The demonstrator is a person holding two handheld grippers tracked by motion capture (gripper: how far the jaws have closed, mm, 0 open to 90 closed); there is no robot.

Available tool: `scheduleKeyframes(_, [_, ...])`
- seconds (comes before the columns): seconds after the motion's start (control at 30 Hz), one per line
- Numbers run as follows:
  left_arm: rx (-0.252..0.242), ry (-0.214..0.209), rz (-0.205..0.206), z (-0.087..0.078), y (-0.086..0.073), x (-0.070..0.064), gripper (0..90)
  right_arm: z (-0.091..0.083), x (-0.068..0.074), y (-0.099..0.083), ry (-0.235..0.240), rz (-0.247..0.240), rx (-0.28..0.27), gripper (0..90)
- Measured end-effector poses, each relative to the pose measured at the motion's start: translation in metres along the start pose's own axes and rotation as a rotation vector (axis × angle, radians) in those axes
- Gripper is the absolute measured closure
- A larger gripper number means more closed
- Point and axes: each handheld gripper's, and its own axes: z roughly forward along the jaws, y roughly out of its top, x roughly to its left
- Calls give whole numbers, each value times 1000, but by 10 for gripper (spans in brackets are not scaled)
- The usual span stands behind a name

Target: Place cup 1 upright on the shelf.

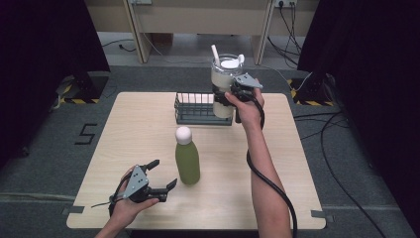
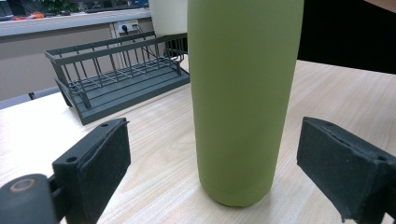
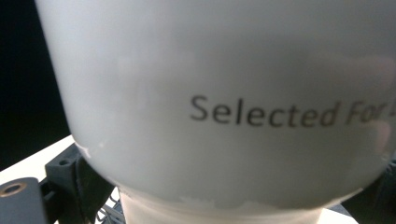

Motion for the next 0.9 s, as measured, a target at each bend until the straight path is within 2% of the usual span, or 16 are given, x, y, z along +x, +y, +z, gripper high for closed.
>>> scheduleKeyframes(0.37, [0,4,-9,0,0,1,92,9,-4,5,-14,5,5,65])
scheduleKeyframes(0.9, [4,9,-13,0,-2,2,93,24,-5,13,-11,2,15,64])
